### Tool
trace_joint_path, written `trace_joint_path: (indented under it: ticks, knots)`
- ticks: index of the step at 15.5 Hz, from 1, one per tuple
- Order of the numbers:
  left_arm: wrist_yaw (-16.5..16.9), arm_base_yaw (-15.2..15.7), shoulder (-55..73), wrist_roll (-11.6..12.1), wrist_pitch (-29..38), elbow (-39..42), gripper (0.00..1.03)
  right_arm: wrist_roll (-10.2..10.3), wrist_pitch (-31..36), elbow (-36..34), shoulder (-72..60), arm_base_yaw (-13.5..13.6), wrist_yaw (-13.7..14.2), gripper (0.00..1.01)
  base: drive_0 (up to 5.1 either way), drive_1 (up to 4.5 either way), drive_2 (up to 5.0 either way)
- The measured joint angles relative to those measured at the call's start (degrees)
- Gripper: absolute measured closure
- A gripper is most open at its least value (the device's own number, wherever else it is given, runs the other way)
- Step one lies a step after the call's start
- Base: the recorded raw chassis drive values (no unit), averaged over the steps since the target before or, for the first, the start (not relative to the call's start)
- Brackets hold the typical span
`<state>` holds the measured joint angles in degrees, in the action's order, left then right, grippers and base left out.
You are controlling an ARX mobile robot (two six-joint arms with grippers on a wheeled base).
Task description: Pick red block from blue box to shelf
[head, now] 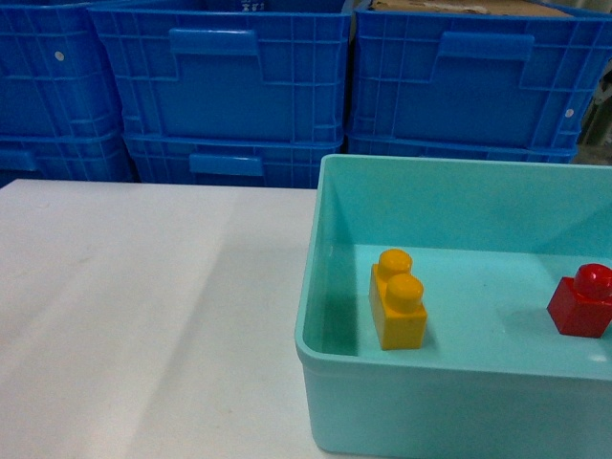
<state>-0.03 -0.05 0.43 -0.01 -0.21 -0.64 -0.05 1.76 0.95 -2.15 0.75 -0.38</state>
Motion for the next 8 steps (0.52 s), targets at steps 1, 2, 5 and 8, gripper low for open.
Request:
trace_joint_path:
  ticks: [1, 2, 5, 8]
  knots:
    - [0.0, 0.0, 0.0, 0.0, 0.0, 0.0, 0.05, 0.0, 0.0, 0.0, 0.0, 0.0, 0.0, 0.03, 0.0, 0.0, 0.0]
    - [0.0, 0.0, 0.0, 0.0, 0.0, 0.0, 0.05, 0.0, 0.0, 0.0, 0.0, 0.0, 0.0, 0.03, 0.0, 0.0, 0.0]
    - [0.0, 0.0, 0.0, 0.0, 0.0, 0.0, 0.05, 0.0, 0.0, 0.0, 0.0, 0.0, 0.0, 0.03, 0.0, 0.0, 0.0]
    - [0.0, 0.0, 0.0, 0.0, 0.0, 0.0, 0.05, 0.0, 0.0, 0.0, 0.0, 0.0, 0.0, 0.03, 0.0, 0.0, 0.0]
